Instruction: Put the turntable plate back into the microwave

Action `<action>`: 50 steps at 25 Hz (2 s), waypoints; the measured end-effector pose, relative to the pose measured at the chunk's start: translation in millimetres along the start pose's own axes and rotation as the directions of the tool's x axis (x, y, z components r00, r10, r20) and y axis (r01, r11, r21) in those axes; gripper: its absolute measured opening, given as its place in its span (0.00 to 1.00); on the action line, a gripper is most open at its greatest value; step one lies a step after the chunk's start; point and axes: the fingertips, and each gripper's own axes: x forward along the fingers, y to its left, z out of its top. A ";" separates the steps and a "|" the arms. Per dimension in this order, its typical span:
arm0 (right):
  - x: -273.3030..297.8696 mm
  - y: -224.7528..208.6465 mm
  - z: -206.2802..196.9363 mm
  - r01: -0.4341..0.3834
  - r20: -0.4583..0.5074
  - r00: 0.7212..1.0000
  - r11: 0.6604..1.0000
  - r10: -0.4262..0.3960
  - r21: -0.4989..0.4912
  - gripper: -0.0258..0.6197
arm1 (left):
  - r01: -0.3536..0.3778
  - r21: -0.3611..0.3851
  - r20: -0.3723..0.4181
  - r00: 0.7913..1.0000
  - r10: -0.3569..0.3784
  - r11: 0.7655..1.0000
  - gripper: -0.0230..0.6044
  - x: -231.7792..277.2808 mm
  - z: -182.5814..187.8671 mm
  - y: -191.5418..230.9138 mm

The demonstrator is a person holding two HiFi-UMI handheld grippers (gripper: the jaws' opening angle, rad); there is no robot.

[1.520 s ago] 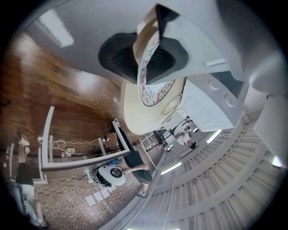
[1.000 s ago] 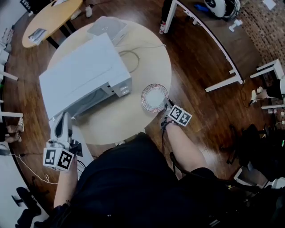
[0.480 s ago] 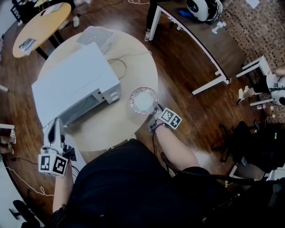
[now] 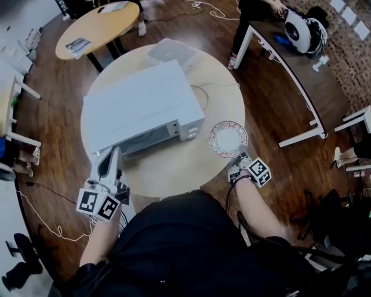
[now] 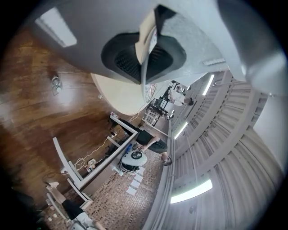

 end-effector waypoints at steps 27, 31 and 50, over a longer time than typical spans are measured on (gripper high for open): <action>-25.9 18.5 -0.3 -0.027 0.044 0.999 0.998 0.024 0.060 0.07 | 0.009 -0.028 0.017 1.000 -0.008 1.000 0.04 -17.1 -12.5 8.4; -27.6 20.3 -9.7 -0.031 0.027 0.999 0.997 0.029 0.071 0.07 | 0.017 -0.021 0.012 1.000 -0.017 1.000 0.04 -18.0 -13.3 8.2; -27.5 35.1 -38.2 -0.071 -0.037 0.997 0.993 0.075 0.097 0.07 | 0.024 -0.007 -0.005 1.000 -0.024 1.000 0.04 -23.9 -16.4 2.9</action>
